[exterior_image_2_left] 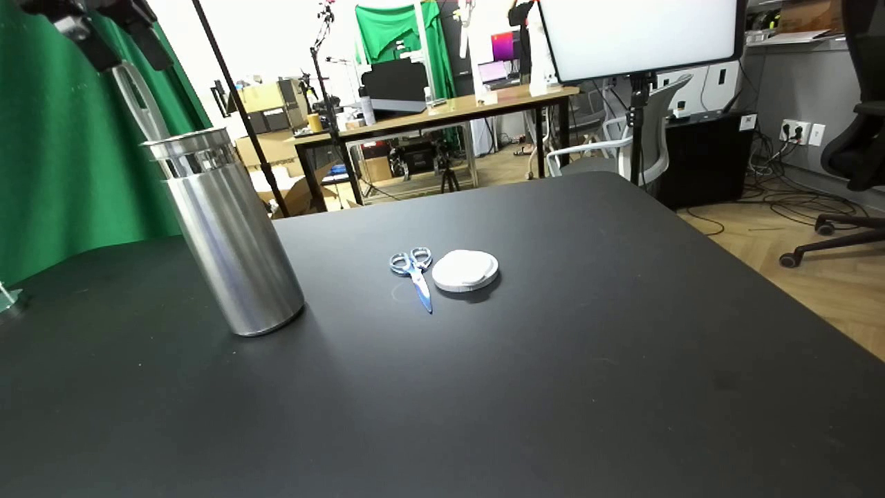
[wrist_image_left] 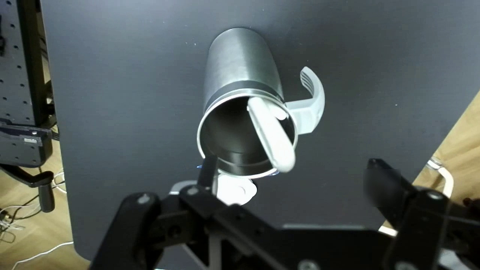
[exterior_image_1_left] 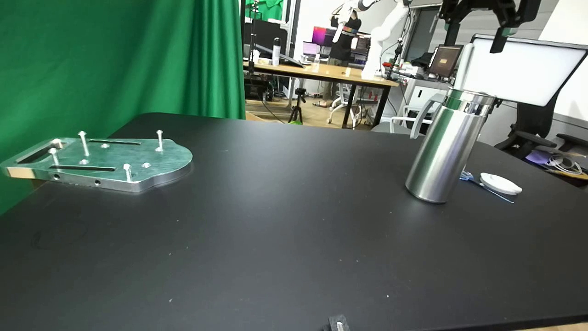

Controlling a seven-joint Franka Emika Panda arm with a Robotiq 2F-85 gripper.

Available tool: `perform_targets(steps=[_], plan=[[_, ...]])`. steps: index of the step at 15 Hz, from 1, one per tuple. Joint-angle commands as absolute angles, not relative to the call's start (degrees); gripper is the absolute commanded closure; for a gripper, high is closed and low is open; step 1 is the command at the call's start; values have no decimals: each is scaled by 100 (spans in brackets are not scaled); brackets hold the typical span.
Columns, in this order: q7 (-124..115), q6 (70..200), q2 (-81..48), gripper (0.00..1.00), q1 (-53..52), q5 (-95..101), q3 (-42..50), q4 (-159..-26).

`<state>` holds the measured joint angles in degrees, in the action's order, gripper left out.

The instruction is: Stir the contents in the silver cup.

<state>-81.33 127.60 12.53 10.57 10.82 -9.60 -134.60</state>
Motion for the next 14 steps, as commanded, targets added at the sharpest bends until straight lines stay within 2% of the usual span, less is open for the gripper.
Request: perform_targets(steps=[1,14], plan=[[-8159,12737,1234,0,792,1136,-702,-13449],[-8000,12587,1062,0,644,911,-536,-13377]])
